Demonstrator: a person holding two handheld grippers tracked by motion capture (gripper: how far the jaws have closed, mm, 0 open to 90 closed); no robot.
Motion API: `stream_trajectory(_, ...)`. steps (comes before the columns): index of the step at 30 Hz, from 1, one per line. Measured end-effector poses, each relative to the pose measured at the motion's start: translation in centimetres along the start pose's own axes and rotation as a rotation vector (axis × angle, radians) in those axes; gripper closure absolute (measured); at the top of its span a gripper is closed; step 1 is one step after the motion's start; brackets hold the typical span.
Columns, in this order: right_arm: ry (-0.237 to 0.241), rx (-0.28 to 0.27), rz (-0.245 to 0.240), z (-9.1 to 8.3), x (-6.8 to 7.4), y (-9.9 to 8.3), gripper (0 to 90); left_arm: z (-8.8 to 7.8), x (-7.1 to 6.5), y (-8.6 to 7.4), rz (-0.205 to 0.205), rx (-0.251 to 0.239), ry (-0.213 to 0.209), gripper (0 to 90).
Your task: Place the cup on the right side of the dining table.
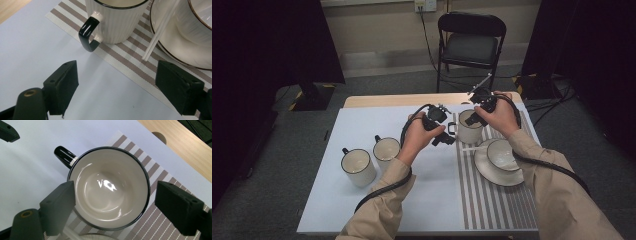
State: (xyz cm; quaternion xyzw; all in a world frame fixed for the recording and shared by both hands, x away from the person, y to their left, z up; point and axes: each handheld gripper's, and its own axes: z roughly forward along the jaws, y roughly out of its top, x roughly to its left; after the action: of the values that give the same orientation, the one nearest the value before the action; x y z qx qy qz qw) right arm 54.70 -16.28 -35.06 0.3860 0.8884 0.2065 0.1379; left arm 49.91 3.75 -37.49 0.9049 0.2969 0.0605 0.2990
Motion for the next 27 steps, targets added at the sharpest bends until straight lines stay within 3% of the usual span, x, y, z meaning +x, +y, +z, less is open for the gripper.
stream_trajectory(14,0.013,0.002,-0.015,-0.8,1.3,-0.3,16.1,-0.3,-0.9,-1.4,0.009,0.014,-0.010,18.6)
stream_trajectory(27,0.038,0.002,-0.041,-1.0,2.7,-0.6,16.1,-0.5,-1.6,-2.8,-0.011,0.011,-0.018,18.6)
